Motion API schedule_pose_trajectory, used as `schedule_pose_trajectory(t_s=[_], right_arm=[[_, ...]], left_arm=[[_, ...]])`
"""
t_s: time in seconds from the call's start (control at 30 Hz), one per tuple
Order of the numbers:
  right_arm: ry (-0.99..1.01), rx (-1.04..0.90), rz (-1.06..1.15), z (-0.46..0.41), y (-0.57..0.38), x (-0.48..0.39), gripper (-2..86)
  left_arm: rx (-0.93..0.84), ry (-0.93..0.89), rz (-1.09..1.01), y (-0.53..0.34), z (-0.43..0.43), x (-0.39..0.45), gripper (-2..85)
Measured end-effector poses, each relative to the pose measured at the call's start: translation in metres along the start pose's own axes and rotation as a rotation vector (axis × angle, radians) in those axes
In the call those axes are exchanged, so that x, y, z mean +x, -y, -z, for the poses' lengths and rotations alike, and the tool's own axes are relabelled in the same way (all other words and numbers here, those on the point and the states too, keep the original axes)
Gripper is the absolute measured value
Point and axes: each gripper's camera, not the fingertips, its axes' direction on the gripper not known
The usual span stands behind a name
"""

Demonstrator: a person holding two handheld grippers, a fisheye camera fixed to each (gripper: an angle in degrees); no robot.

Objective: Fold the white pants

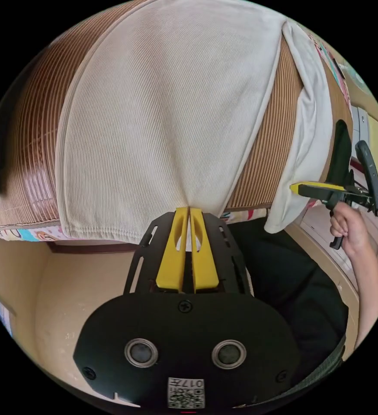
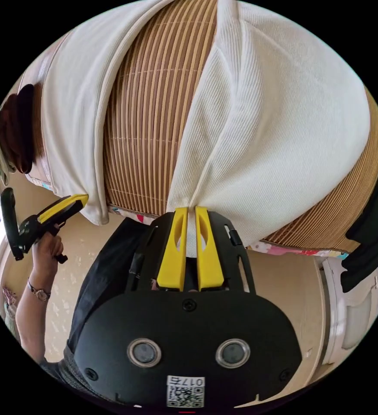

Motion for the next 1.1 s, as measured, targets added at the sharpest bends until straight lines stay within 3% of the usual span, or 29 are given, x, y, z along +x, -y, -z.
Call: schedule_pose_trajectory(t_s=[0.23, 0.37, 0.53, 0.73, 0.9, 1.1], right_arm=[[0.306, 0.036, -0.141, 0.044, -0.069, 0.051, 1.0], [0.445, 0.068, -0.182, 0.047, -0.134, 0.069, 0.5], [0.538, 0.036, -0.173, 0.063, -0.187, 0.109, 0.3], [0.629, 0.119, -0.242, 0.115, -0.244, 0.194, 0.2], [0.700, 0.111, -0.318, 0.134, -0.294, 0.255, 0.3], [0.796, 0.099, -0.392, 0.151, -0.353, 0.303, 0.4]], left_arm=[[-0.118, 0.275, -0.153, -0.013, -0.001, 0.028, 1.6], [-0.052, 0.346, -0.102, -0.023, 0.011, 0.048, 6.7], [-0.055, 0.118, -0.273, -0.020, -0.009, 0.093, 8.3], [-0.180, -0.072, -0.259, -0.007, -0.060, 0.118, 11.1], [-0.350, 0.123, -0.135, 0.002, -0.108, 0.133, 10.6], [-0.411, 0.302, -0.207, 0.008, -0.125, 0.153, 5.3]])
